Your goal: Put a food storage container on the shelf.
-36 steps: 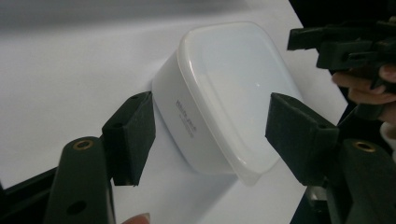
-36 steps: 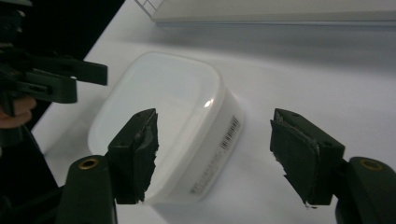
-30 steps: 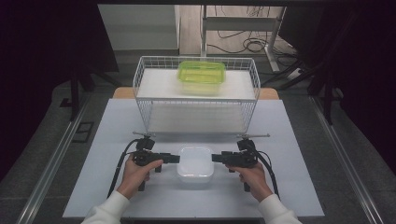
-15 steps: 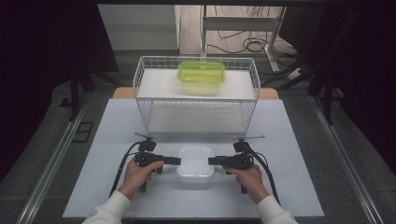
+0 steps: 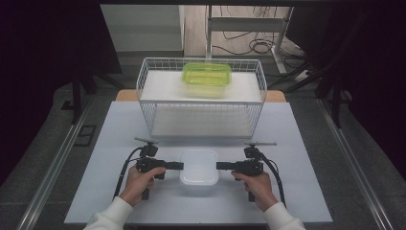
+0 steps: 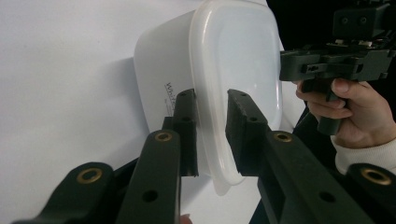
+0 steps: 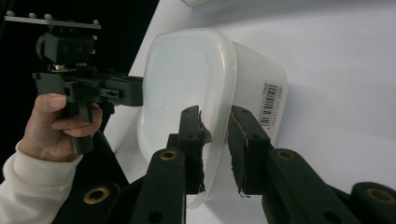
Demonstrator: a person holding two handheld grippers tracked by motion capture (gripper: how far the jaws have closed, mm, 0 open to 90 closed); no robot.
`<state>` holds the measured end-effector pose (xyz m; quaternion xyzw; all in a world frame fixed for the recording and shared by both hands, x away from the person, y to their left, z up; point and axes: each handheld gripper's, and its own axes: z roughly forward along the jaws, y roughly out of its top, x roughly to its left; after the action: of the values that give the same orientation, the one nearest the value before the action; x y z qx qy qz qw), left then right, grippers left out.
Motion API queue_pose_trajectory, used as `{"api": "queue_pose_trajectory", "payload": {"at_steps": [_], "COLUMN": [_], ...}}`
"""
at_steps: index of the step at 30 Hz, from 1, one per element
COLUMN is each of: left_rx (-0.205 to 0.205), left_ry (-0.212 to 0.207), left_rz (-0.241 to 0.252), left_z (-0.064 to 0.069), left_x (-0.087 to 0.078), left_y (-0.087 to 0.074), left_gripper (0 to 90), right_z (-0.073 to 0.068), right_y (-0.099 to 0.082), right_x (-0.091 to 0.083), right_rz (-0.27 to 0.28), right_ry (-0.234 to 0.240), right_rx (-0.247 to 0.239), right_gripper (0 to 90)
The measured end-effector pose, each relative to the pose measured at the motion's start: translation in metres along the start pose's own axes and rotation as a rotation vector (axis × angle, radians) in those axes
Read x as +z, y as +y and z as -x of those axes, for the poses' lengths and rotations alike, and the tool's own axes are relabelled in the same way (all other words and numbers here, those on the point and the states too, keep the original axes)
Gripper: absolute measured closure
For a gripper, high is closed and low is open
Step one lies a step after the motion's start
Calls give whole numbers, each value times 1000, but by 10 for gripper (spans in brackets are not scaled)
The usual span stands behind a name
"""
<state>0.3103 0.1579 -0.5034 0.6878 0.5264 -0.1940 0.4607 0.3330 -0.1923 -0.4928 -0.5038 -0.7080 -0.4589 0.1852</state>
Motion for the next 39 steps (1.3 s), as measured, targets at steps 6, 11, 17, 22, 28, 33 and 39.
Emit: {"api": "queue_pose_trajectory", "payload": {"at_steps": [6,11,17,22,28,33,39], "left_rx": [41,59,74,90,118,135,158], "left_ry": [8,26,30,40,51,55,65], "left_rz": [11,13,23,29,37,43,48], "left_z": [5,7,12,18,25,29,35], "left_x": [-5,-5,-7,-9,-11,-13,-14], "left_y": [-2,-3,-4,-4,-4,-4,-1], "left_gripper": [793,793,794,795,796,796,796], "right_z": [-5,-9,-10,-14,-18,-23,-29], "right_y": [-1,0,1,2,4,5,7], "right_x": [-3,-4,-5,-8,-12,-16,-20], "right_rz": [9,10,11,19,31,43,48], "right_ry": [-4,-18,-17,-20,-26,-34,-55], "right_rx": [-34,-70,-92,-124,-165,-192,-224], "right_gripper": [789,789,789,788,788,787,786]}}
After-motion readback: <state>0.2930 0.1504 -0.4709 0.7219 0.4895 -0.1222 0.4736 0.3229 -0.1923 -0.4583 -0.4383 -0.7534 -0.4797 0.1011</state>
